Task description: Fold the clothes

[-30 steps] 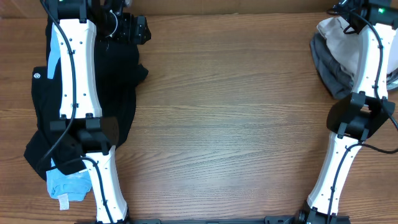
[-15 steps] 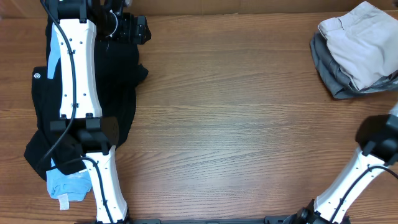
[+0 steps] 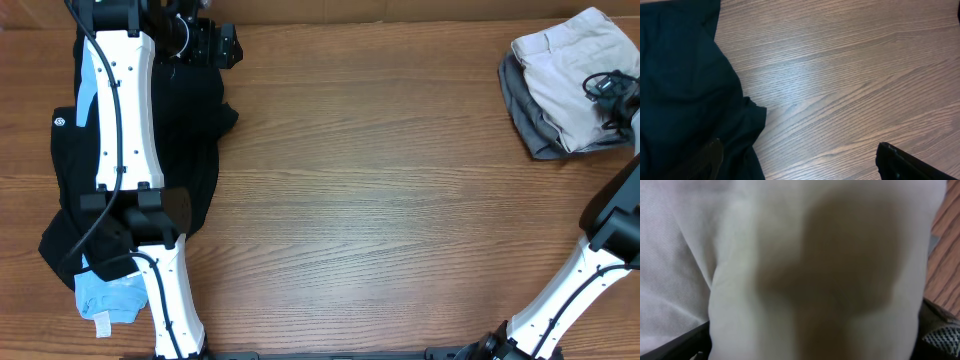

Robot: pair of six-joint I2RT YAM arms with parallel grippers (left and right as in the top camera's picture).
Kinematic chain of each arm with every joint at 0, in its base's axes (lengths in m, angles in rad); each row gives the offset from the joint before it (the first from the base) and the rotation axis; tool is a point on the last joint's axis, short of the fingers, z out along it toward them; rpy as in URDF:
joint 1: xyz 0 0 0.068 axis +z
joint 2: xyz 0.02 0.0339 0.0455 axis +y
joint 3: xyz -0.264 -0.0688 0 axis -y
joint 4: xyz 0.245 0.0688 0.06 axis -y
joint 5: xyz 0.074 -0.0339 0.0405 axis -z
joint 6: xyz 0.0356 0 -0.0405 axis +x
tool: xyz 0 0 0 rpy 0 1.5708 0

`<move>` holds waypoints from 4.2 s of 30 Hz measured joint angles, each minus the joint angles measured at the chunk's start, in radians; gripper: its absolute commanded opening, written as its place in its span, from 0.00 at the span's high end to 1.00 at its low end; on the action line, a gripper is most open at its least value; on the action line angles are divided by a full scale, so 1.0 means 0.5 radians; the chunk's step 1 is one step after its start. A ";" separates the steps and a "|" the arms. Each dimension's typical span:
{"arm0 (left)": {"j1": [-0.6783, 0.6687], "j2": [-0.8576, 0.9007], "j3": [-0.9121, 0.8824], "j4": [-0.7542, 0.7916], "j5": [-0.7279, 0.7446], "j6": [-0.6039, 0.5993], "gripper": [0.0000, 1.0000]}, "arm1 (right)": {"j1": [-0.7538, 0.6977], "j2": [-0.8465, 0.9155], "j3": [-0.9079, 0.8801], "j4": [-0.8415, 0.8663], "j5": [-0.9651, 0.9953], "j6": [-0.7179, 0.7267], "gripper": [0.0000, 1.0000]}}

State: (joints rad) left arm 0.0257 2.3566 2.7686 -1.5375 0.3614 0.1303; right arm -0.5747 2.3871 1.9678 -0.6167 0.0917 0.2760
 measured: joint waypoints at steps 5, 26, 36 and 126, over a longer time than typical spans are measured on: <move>0.000 0.000 0.000 0.000 0.001 0.000 0.00 | -0.016 -0.019 0.027 -0.124 -0.017 0.005 0.00; 0.000 0.000 0.000 0.000 0.001 0.000 0.00 | -0.006 -0.710 1.369 -1.553 -0.657 -0.026 0.00; 0.000 0.000 0.000 0.001 0.001 0.000 0.00 | 0.472 -0.981 1.405 -2.141 -1.414 -0.029 0.00; 0.000 0.000 0.000 0.001 0.000 0.000 0.00 | 1.334 -4.721 -3.895 1.170 -0.369 -0.134 0.00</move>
State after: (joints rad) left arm 0.0257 2.3566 2.7686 -1.5372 0.3614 0.1303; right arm 0.0925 0.0265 0.0204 -0.0319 -0.0925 0.2089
